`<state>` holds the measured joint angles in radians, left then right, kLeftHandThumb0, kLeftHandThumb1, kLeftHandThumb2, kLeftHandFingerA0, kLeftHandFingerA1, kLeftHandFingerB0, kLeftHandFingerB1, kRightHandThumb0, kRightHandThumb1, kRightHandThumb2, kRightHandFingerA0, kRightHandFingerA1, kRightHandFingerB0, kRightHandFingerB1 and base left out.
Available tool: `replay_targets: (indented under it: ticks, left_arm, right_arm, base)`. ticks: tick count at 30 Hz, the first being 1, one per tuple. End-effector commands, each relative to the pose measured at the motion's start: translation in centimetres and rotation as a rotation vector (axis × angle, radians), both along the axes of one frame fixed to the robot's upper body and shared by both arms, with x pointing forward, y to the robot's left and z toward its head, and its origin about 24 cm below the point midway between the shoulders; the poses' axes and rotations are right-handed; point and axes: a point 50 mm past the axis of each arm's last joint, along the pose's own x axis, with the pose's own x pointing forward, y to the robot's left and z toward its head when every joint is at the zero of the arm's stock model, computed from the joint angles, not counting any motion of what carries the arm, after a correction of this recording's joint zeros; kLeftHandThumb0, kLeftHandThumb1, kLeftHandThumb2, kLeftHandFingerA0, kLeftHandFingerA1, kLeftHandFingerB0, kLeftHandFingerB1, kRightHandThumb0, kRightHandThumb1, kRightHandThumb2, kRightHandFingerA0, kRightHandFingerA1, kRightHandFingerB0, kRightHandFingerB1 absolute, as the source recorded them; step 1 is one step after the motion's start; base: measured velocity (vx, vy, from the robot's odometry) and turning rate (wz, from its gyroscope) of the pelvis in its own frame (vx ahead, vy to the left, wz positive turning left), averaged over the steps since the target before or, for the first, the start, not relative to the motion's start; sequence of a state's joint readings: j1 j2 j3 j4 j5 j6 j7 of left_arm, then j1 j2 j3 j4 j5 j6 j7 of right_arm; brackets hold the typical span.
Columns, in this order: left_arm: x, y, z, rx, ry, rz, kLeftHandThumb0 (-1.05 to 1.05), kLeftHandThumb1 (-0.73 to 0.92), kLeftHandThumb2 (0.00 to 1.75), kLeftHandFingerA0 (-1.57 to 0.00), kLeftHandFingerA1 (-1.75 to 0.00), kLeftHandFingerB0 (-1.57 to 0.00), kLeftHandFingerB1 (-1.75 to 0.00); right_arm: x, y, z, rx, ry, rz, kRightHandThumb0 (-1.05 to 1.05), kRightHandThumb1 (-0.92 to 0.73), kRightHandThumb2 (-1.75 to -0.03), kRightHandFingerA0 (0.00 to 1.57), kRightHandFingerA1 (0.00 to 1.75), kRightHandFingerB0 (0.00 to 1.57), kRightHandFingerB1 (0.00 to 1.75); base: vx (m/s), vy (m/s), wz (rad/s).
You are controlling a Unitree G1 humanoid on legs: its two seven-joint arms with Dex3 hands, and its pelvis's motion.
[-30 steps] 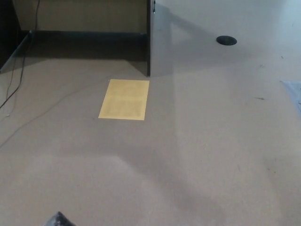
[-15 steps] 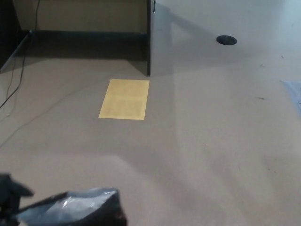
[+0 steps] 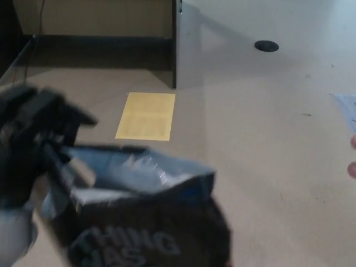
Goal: A person is holding a plastic bag and the robot extends its left hand to grab the bag by hooking its thumb into the holes at the top and brings its hand down by its side. Then it extends its arm again to hand the plastic bag back to the person.
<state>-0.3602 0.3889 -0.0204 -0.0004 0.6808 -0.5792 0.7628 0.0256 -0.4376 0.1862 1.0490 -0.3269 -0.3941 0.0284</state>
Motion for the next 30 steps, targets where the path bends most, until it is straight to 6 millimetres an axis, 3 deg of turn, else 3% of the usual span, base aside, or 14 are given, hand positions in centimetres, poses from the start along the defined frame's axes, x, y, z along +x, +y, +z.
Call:
replay_targets:
  ticks: [1,3,4,5,6,15,18,20,21,22,23,24,25,30]
  left_arm:
    - [2.7,-2.4,5.1,0.041,0.026,0.048,-0.09,0.62,0.89,-0.97,-1.69,-0.81,-1.26]
    - [3.6,-3.5,6.6,0.047,0.015,0.026,-0.1,0.64,0.84,-1.03,-1.61,-0.83,-1.31]
    - [3.8,-4.0,7.1,0.057,0.013,0.01,-0.13,0.75,0.76,-0.87,-1.68,-0.74,-1.33]
    - [4.1,-4.7,7.8,0.065,0.009,-0.004,-0.12,0.75,0.77,-0.9,-1.69,-0.75,-1.31]
    - [4.4,-5.2,8.4,0.071,-0.003,-0.008,-0.12,0.74,0.76,-0.91,-1.71,-0.72,-1.38]
    - [5.3,-9.3,12.4,0.108,-0.076,-0.052,-0.12,0.69,0.68,-1.03,-1.68,-0.8,-1.33]
    - [5.3,-11.4,13.7,0.117,-0.091,-0.08,-0.16,0.75,0.66,-0.86,-1.65,-0.72,-1.35]
    - [5.0,-12.6,14.1,0.12,-0.102,-0.084,-0.17,0.7,0.75,-0.99,-1.7,-0.73,-1.3]
    - [4.8,-13.2,14.3,0.124,-0.115,-0.092,-0.21,0.53,0.95,-1.29,-1.4,-0.83,-1.14]
    - [4.7,-13.7,14.5,0.125,-0.121,-0.096,-0.21,0.52,0.94,-1.3,-1.4,-0.85,-1.16]
    - [4.6,-13.9,14.6,0.125,-0.124,-0.098,-0.21,0.52,0.94,-1.3,-1.4,-0.85,-1.16]
    - [4.4,-14.6,14.7,0.128,-0.134,-0.105,-0.16,0.65,0.71,-1.0,-1.75,-0.7,-1.43]
    - [4.2,-15.1,14.9,0.128,-0.138,-0.124,-0.15,0.65,0.7,-1.0,-1.75,-0.7,-1.44]
    - [3.7,-16.7,15.7,0.145,-0.172,-0.168,-0.15,0.69,0.68,-0.99,-1.72,-0.69,-1.37]
  right_arm:
    - [-0.3,-0.6,0.2,-0.019,0.007,-0.007,-0.35,-0.71,-0.6,0.69,0.49,0.54,0.41]
    - [0.1,-0.7,0.3,-0.02,0.008,-0.013,-0.35,-0.71,-0.6,0.69,0.48,0.54,0.41]
    - [0.1,-0.7,0.3,-0.021,0.009,-0.013,-0.41,-0.6,-0.82,0.65,0.6,0.51,0.53]
    - [0.0,-0.7,0.4,-0.021,0.008,-0.008,-0.33,-0.71,-0.61,0.72,0.5,0.56,0.42]
    - [0.0,-0.7,0.4,-0.022,0.006,-0.003,-0.4,-0.6,-0.82,0.64,0.6,0.51,0.53]
    - [0.0,-0.6,0.3,-0.015,0.006,-0.007,-0.34,-0.71,-0.6,0.7,0.49,0.56,0.41]
    - [0.1,-0.6,0.4,-0.022,0.005,-0.005,-0.34,-0.71,-0.61,0.72,0.5,0.56,0.42]
    - [0.3,-0.6,0.4,-0.023,0.005,-0.005,-0.4,-0.6,-0.82,0.65,0.6,0.52,0.53]
    - [0.4,-0.6,0.4,-0.021,0.005,-0.008,-0.4,-0.6,-0.81,0.66,0.61,0.52,0.53]
    - [0.4,-0.6,0.4,-0.018,0.004,-0.01,-0.4,-0.6,-0.81,0.65,0.6,0.52,0.53]
    - [0.5,-0.6,0.5,-0.015,0.003,-0.01,-0.4,-0.6,-0.81,0.65,0.6,0.52,0.53]
    - [0.5,-0.6,0.6,-0.008,0.001,-0.005,-0.33,-0.71,-0.6,0.69,0.49,0.55,0.41]
    - [0.6,-0.6,0.6,-0.008,-0.003,-0.001,-0.4,-0.6,-0.81,0.64,0.6,0.51,0.53]
    - [0.9,-0.7,0.7,-0.014,-0.003,-0.007,-0.41,-0.6,-0.82,0.64,0.6,0.5,0.53]
  base:
    - [0.0,0.0,0.0]
    - [0.0,0.0,0.0]
    - [0.0,0.0,0.0]
    - [0.0,0.0,0.0]
    - [0.0,0.0,0.0]
    - [0.0,0.0,0.0]
    - [0.0,0.0,0.0]
    - [0.0,0.0,0.0]
    - [0.0,0.0,0.0]
    - [0.0,0.0,0.0]
    - [0.0,0.0,0.0]
    - [0.0,0.0,0.0]
    - [0.0,0.0,0.0]
    - [0.0,0.0,0.0]
